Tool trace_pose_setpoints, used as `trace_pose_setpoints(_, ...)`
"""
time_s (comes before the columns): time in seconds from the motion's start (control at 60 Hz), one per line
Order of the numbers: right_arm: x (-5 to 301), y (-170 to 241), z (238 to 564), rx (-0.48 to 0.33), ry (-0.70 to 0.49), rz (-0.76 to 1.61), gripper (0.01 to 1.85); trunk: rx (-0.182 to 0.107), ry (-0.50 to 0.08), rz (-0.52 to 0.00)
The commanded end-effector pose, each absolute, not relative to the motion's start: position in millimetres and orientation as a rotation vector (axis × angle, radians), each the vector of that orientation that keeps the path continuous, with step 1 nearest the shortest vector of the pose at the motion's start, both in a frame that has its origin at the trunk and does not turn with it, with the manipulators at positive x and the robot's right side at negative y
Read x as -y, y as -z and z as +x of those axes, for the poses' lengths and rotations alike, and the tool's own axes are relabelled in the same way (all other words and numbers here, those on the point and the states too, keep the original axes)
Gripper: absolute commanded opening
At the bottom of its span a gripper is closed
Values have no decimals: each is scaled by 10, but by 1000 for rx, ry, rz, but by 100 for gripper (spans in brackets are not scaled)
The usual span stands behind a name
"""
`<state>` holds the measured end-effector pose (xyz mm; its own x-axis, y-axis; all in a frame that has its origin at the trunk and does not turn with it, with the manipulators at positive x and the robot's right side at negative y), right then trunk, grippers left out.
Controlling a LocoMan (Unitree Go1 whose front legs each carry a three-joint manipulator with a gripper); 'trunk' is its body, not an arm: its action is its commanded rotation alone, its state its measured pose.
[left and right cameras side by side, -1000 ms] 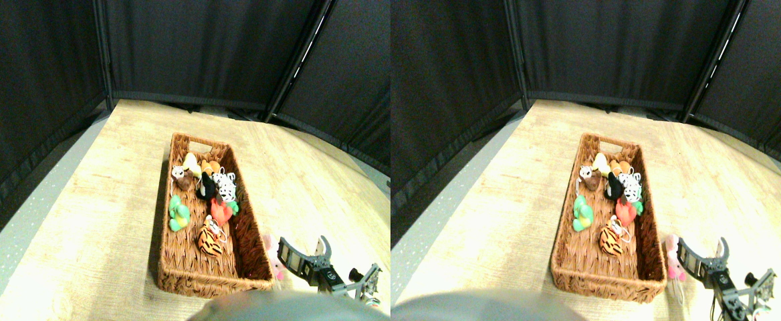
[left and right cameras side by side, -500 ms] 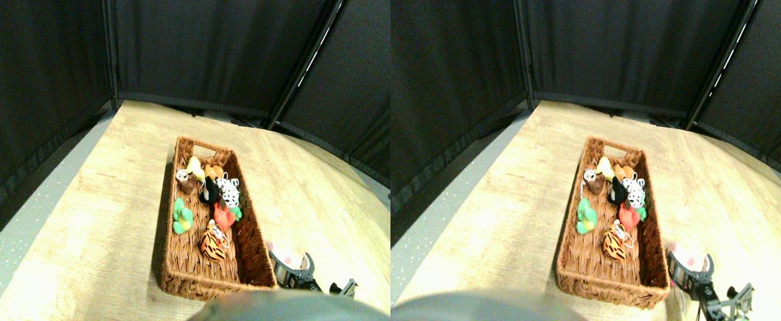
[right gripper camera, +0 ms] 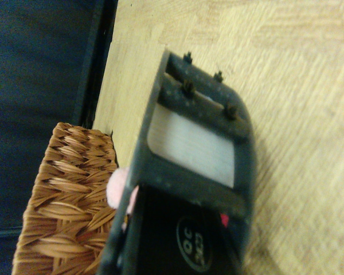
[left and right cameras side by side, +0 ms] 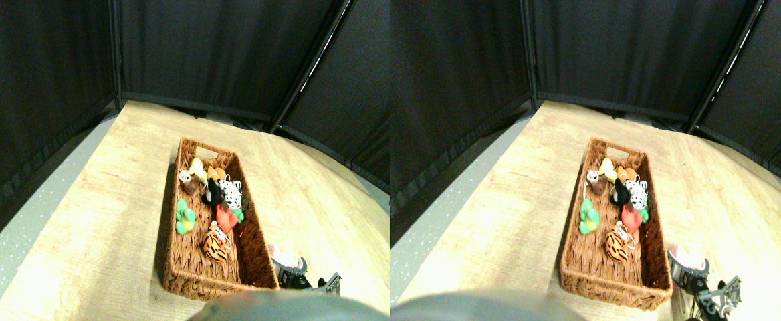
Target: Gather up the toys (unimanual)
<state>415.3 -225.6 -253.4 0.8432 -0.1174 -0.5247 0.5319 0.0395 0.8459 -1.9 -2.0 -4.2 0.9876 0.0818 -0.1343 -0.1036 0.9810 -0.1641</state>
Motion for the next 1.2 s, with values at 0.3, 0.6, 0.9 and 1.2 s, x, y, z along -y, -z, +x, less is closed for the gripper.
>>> trace_pose_setpoints(0.3,2380,2649,4223,-280,552,1476,47,-147,-100,-164)
trace_pose_setpoints(0.6,2395,2476,4267,-260,542,1393,33,-139,-94,-158)
trace_pose_setpoints(0.9,2327,2112,4291,-216,396,1364,30,-118,-94,-166)
trace_pose_setpoints(1.2,2199,1602,4513,-235,212,1239,25,-86,-104,-193)
